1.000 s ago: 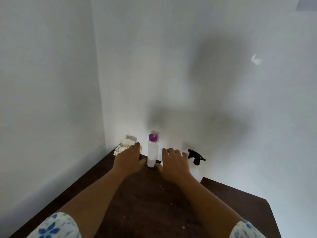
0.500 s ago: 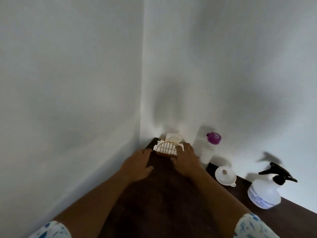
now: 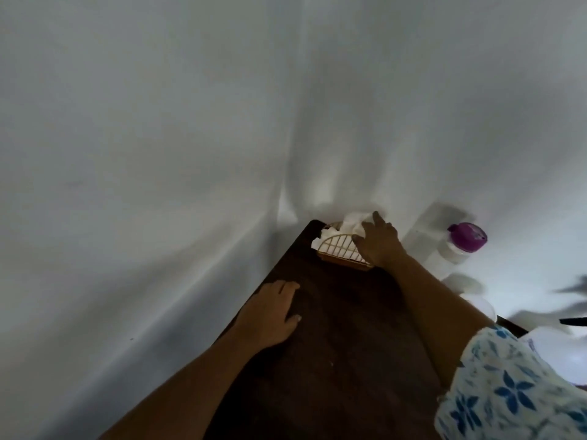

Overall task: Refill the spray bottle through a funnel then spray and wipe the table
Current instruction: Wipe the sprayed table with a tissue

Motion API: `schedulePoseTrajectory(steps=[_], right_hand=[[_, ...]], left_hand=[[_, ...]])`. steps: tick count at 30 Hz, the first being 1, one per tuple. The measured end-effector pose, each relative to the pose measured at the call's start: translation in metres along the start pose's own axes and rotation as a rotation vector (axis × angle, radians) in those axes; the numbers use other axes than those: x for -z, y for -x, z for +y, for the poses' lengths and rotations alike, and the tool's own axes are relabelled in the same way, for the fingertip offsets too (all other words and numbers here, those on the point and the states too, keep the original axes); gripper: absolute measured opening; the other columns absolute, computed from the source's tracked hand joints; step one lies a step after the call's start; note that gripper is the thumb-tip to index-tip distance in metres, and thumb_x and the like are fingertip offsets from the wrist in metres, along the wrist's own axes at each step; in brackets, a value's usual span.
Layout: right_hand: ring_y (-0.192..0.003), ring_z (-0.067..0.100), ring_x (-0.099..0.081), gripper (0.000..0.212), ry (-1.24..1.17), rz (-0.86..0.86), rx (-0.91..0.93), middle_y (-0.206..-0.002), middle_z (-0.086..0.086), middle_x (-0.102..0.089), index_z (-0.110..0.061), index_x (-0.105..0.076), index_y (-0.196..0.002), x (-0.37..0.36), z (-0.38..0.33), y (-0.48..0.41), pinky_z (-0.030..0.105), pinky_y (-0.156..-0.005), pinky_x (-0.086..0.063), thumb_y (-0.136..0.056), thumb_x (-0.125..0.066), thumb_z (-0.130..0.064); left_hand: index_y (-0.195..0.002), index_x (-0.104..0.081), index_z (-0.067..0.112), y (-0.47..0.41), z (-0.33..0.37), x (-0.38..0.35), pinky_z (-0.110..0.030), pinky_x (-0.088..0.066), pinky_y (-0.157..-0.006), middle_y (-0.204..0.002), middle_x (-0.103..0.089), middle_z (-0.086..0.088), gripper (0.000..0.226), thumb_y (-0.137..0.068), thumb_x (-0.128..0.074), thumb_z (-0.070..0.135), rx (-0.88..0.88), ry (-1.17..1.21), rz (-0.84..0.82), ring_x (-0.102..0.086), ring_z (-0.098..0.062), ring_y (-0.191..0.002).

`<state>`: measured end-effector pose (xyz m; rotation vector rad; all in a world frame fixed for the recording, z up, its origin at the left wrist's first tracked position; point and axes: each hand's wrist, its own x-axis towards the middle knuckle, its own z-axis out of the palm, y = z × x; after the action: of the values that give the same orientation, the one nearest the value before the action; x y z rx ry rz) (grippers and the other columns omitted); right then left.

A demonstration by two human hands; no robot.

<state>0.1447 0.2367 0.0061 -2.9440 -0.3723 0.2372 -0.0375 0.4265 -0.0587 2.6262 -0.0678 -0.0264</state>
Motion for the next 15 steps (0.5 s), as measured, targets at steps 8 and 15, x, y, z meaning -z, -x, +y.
schedulePoseTrajectory(steps=[8,15], right_hand=[[-0.109,0.021,-0.052,0.029,-0.437,0.584,-0.001,-0.116,0.008,-0.064,-0.011,-0.064,-0.113,0.002,-0.012,0.045,0.023,-0.091,-0.033,-0.084,-0.064,-0.017],[-0.093,0.009,-0.053,0.021,-0.709,0.724,-0.062,-0.101,0.003,-0.060,-0.008,-0.063,-0.105,-0.012,0.012,0.139,-0.004,-0.078,-0.033,-0.085,-0.062,-0.004]], left_hand=[[-0.137,-0.033,0.019,0.023,0.019,-0.032,-0.028,-0.033,-0.102,-0.138,-0.039,-0.004,0.060,-0.086,-0.058,0.037,0.153,0.224,0.071,-0.036,-0.020,-0.127],[-0.133,-0.039,0.017,0.054,0.034,-0.044,-0.028,-0.035,-0.101,-0.135,-0.043,-0.005,0.055,-0.085,-0.062,0.030,0.245,0.254,0.132,-0.039,-0.020,-0.125]])
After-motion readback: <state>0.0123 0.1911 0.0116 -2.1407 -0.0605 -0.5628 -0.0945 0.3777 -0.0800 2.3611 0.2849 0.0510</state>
